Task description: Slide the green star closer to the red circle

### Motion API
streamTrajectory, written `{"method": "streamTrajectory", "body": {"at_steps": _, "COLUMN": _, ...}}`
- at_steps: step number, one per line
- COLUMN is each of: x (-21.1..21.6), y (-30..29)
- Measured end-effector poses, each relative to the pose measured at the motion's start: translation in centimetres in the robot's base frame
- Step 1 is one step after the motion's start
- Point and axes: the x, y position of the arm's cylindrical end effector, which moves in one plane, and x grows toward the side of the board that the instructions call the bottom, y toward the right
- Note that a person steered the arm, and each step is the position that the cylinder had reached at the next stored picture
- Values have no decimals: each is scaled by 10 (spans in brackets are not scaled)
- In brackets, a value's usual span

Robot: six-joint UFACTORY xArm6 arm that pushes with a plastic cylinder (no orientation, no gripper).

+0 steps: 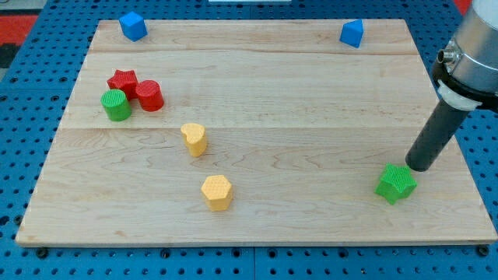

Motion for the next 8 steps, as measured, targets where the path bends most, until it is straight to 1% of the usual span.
{"method": "streamTrajectory", "body": {"at_steps": 2, "x": 0, "y": 1}}
{"method": "streamTrajectory", "body": {"at_steps": 3, "x": 21, "y": 55}}
{"method": "streamTrajectory", "body": {"at_steps": 4, "x": 40, "y": 14}}
{"method": "streamTrajectory", "body": {"at_steps": 5, "x": -4, "y": -77}}
{"method": "streamTrajectory", "body": {"at_steps": 6, "x": -28, "y": -118}}
{"method": "streamTrajectory", "body": {"at_steps": 7, "x": -5, "y": -19}}
{"method": "streamTrajectory", "body": {"at_steps": 8, "x": 58, "y": -19}}
